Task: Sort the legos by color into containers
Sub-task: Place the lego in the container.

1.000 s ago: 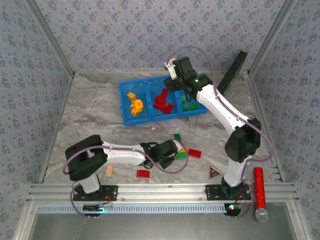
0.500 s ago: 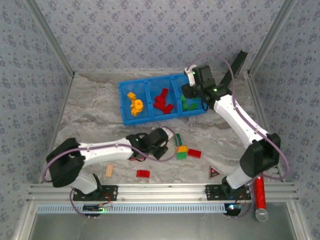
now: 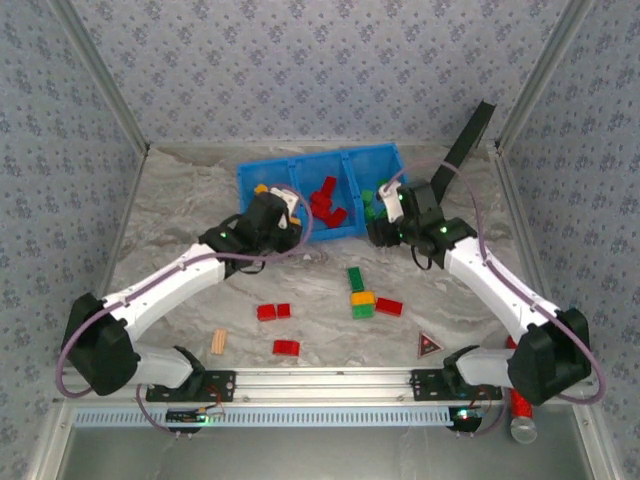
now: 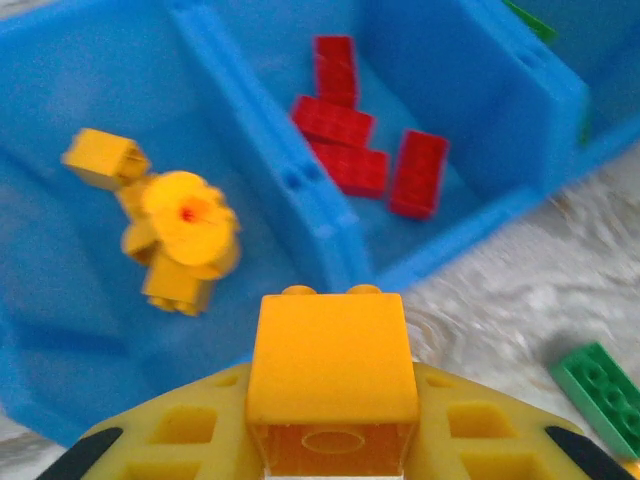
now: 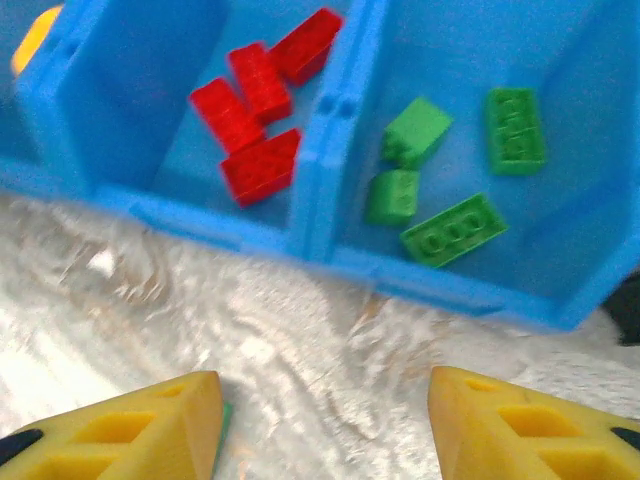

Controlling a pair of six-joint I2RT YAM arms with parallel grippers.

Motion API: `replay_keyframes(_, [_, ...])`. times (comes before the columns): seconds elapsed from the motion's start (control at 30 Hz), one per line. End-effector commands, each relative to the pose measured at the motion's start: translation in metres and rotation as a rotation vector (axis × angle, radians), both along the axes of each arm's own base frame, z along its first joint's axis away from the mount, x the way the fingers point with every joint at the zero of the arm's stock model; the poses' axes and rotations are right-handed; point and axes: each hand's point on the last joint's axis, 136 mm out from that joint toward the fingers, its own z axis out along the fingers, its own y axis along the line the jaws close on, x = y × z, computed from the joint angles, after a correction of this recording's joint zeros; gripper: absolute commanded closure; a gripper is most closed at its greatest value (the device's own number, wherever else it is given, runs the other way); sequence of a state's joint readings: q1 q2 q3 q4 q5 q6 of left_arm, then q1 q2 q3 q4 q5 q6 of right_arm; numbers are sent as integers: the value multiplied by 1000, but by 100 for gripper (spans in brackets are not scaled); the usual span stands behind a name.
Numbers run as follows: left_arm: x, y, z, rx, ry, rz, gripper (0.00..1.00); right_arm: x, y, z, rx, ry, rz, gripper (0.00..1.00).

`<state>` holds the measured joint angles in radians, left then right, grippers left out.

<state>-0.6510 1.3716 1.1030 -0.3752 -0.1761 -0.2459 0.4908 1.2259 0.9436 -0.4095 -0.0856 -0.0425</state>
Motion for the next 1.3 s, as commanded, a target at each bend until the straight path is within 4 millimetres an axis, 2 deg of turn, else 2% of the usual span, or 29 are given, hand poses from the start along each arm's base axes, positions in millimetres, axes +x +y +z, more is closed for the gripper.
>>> replay_keyframes(0.0, [25,16,-5,4,41,79,85,-28,36,5,48,-65,212,35])
replay_keyframes(0.23, [68,28,-26,-35,89,157,87,-92,72,-44,-93,-99,492,30])
replay_keyframes(0.4, [94,27,-42,-35,112,171,89,-119,93,-60,-91,-186,598,31])
replay_keyframes(0.6, [119,21,-68,-19,163,176,89,-143,119,-66,-71,-210,721,29])
replay_keyframes(0.73, [129,20,-83,-6,194,184,85,-150,135,-73,-101,-233,795,26])
replay_keyframes(0.9, [132,24,-93,-4,232,205,71,-153,153,-80,-125,-231,875,26])
replay_keyframes(0.97, [131,25,-92,-6,233,206,60,-151,162,-81,-122,-234,894,26])
replay_keyframes(1.1, [130,27,-85,-12,223,209,54,-146,176,-85,-116,-234,918,26])
replay_keyframes(1.27, [128,28,-65,-20,193,187,41,-143,195,-91,-109,-211,969,27])
